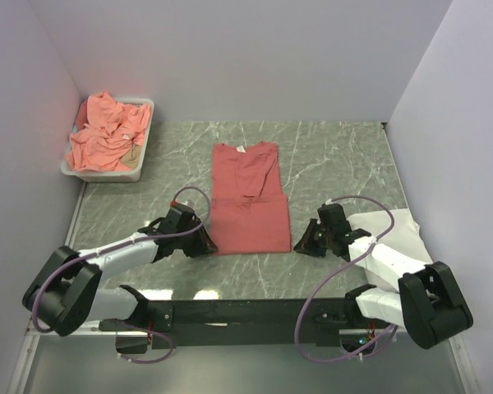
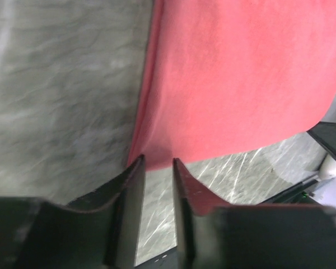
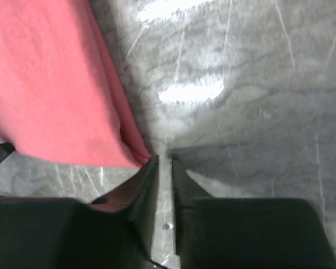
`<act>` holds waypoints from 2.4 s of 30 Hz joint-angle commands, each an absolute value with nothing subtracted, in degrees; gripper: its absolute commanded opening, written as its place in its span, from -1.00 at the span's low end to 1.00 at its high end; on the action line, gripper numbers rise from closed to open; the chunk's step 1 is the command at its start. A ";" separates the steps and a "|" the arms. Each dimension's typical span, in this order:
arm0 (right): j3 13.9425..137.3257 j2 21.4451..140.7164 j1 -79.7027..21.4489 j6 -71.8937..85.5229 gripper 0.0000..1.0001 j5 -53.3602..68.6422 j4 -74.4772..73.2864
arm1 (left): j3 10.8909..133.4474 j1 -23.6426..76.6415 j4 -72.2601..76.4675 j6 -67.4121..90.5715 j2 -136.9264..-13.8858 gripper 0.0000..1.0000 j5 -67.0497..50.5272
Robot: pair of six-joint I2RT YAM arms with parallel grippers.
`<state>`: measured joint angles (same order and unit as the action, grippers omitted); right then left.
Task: Fold and stack the t-shirts
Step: Fold the tshirt
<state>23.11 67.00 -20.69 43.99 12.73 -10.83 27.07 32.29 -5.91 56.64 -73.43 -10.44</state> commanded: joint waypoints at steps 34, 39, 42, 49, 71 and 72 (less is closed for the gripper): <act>21.53 67.67 -25.58 45.79 -0.24 11.07 -5.89 | 22.06 31.11 -6.59 57.92 -70.84 -0.22 -5.63; 21.45 68.82 -25.66 45.70 -0.25 11.25 -4.92 | 21.97 31.46 -5.98 58.27 -72.42 -0.24 -5.63; 21.36 69.08 -25.66 45.61 -0.26 10.81 -4.75 | 22.15 32.17 -6.24 58.53 -72.68 -0.24 -5.10; 21.01 69.61 -25.75 45.70 -0.39 11.86 -3.43 | 22.67 34.10 -5.98 60.11 -73.56 -0.32 -4.83; 17.50 54.33 -26.10 44.21 -1.00 14.41 -11.33 | 19.16 39.72 -12.38 66.70 -57.23 -0.99 -3.08; 16.53 51.62 -26.28 44.38 -1.00 14.50 -11.86 | 18.81 40.42 -13.09 67.49 -56.09 -0.99 -2.55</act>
<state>18.41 56.42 -25.58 45.10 14.24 -8.86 19.92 38.83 -9.43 65.54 -59.42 -4.51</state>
